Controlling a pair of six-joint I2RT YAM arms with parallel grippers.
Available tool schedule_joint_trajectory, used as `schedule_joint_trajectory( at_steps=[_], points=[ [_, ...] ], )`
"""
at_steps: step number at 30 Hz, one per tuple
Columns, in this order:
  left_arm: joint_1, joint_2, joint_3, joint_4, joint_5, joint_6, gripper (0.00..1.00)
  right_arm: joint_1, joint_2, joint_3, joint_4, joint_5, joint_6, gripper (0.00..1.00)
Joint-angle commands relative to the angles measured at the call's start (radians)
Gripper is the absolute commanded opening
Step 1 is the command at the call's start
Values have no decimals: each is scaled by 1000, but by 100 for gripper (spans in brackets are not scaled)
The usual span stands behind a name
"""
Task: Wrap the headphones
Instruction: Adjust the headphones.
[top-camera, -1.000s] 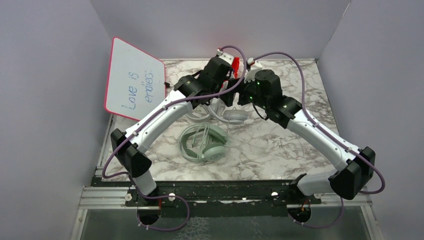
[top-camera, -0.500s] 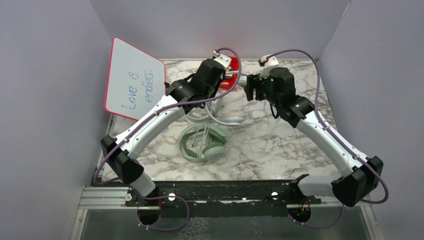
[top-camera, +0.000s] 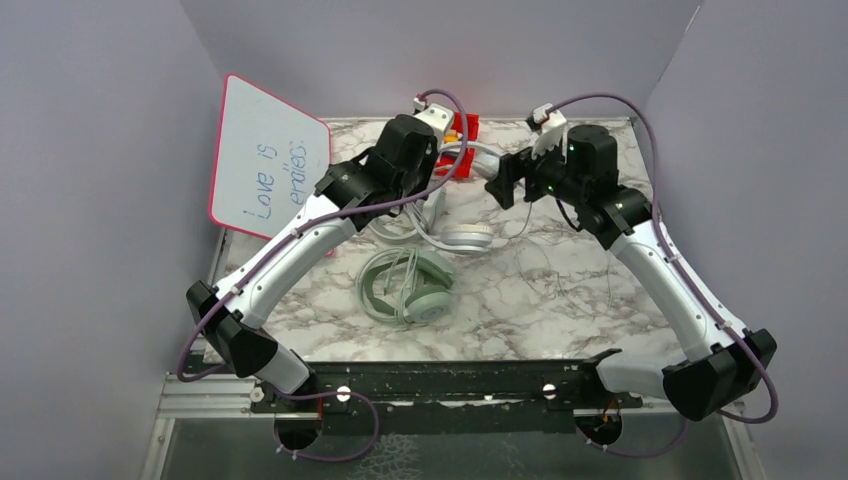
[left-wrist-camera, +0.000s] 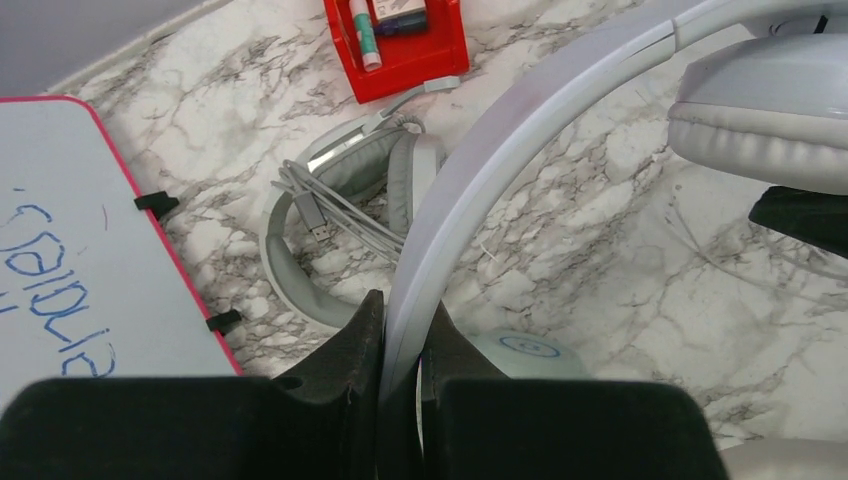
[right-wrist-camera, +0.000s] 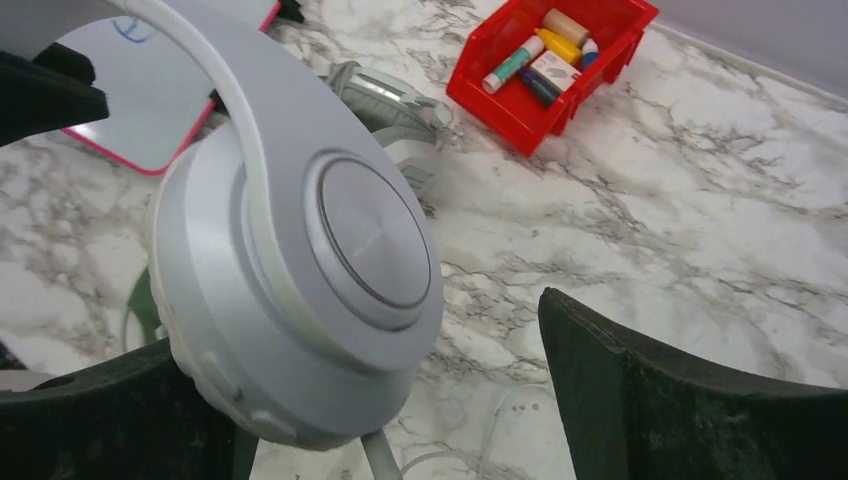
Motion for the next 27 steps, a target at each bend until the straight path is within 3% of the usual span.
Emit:
schedule_joint_trajectory(
  at_steps=[1, 6, 11, 15, 21, 25, 27],
  points=[
    [58, -1, 90, -32, 73, -120, 0, -113, -43, -34, -35, -205, 70, 100],
    [85, -2, 87, 3, 69, -180, 0, -204, -136, -164, 68, -453, 165, 100],
    [94, 6, 103, 25, 57, -255, 0, -217, -211, -267, 142, -485, 189, 100],
    [95, 8, 128, 24, 52, -304, 0, -311, -215, -354, 269, -546, 230, 100],
    [106, 40, 225, -47, -32, -358, 0, -402, -210, -431, 317, -477, 316, 100],
    [119, 131, 359, -157, -75, -369, 0, -405, -181, -411, 129, -278, 304, 100],
    [127, 155, 392, -183, -70, -386, 0, -405, -173, -416, 93, -354, 238, 98]
  ],
)
